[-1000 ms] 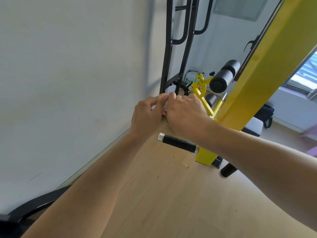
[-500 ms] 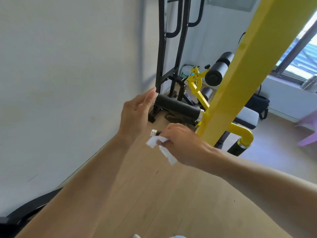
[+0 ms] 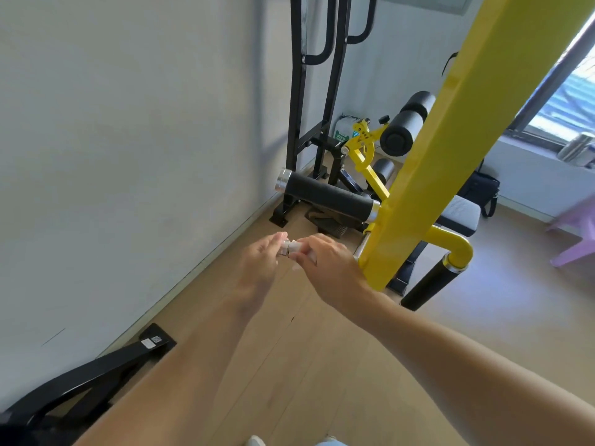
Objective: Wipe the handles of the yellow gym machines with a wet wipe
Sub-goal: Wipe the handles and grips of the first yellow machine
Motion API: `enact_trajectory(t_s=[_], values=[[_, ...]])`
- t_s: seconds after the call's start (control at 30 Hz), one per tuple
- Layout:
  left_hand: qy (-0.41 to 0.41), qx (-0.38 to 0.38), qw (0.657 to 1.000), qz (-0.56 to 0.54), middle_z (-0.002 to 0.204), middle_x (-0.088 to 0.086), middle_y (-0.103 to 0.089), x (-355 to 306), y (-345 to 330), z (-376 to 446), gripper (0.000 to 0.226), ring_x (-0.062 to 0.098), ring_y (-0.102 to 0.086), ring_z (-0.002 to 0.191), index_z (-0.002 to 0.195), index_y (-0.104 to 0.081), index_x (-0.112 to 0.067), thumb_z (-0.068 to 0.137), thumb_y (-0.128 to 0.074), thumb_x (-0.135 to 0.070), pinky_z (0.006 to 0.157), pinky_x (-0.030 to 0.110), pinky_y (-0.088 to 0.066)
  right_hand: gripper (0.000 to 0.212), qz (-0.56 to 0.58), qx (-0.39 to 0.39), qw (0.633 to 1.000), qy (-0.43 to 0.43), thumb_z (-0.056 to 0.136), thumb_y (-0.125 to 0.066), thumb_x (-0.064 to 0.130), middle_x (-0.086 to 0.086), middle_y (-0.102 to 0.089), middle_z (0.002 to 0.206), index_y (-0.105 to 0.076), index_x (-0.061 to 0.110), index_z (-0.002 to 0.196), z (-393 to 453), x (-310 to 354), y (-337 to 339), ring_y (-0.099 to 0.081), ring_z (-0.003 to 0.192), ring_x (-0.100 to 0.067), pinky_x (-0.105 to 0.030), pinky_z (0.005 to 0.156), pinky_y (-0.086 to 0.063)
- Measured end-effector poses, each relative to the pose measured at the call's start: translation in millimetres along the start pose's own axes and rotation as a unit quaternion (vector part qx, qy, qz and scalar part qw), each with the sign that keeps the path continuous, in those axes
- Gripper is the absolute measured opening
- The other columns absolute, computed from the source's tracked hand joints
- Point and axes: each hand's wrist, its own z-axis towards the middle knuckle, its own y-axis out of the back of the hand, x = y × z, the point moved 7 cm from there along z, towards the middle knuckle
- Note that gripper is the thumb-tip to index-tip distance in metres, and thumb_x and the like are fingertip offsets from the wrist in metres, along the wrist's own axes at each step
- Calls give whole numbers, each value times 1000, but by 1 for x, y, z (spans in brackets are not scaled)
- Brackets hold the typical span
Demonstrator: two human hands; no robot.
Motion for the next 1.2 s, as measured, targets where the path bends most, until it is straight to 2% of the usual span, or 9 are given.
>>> enact_trajectory(t_s=[0.13,0.27,0.37,0.57,0.73,0.83,0.93,1.1,1.2], values=[[-26,-6,999,37,122,-5,-69,0,-3,0,36,11,-58,112,130,-67,-22,101,-56,-40,87,19,-44,26,52,82,991,-96,93,-70,20,0,-62,91,-54,11,111,14,-16,-19,-60,74,-13,-18,63,-49],[-56,-47,994,80,105,0,-71,-6,0,2,30,1,-62,89,125,-69,-17,101,-58,-32,65,3,-40,20,-274,78,955,-83,97,-61,30,-5,-68,89,-61,10,102,-1,-18,-7,-66,77,-19,-30,69,-49],[-64,-59,992,92,105,1,-73,-6,-2,1,34,-8,-57,81,127,-69,-16,101,-58,-33,61,-3,-41,23,-327,116,933,-92,104,-41,25,-8,-65,100,-55,9,112,-10,-17,-10,-64,89,-23,-33,77,-46],[-92,-50,988,114,120,1,-74,-5,-3,-2,31,4,-63,96,127,-69,-16,102,-56,-29,69,2,-46,27,-180,153,971,-24,102,-48,14,-9,-60,119,-50,8,129,17,7,-39,-60,109,-23,-35,100,-47],[-111,-87,975,169,116,1,-73,1,-1,0,38,11,-63,102,130,-67,-20,103,-50,-41,74,12,-41,33,-369,127,921,-6,103,-43,13,-17,-61,128,-48,-1,133,-19,-13,-8,-60,118,-32,-39,106,-45],[-124,-115,972,162,125,-2,-71,10,-4,-4,41,16,-64,118,134,-64,-23,103,-47,-44,88,19,-49,43,-241,176,951,81,101,-47,8,-9,-61,136,-45,11,145,-55,-9,5,-62,121,-25,-38,99,-52],[-165,-173,961,136,129,-1,-68,7,-3,-20,39,16,-60,123,134,-63,-21,102,-52,-40,102,38,-52,27,-17,239,967,-89,102,-52,19,3,-70,112,-56,34,124,-105,-43,-3,-68,93,-17,-32,76,-58],[-459,-152,866,128,94,-1,-70,-40,-38,-82,19,16,-64,89,95,-72,-5,94,-65,-22,78,42,-56,21,339,40,794,-503,95,-67,24,-5,-71,95,-72,10,111,-180,-167,-17,-68,88,-24,-41,85,-60],[-568,-39,814,120,90,6,-73,-73,-83,-117,14,21,-69,84,88,-75,0,90,-68,-11,75,40,-56,38,437,-205,686,-544,96,-67,24,-5,-71,98,-65,2,126,-201,-201,12,-67,97,-27,-42,97,-55]])
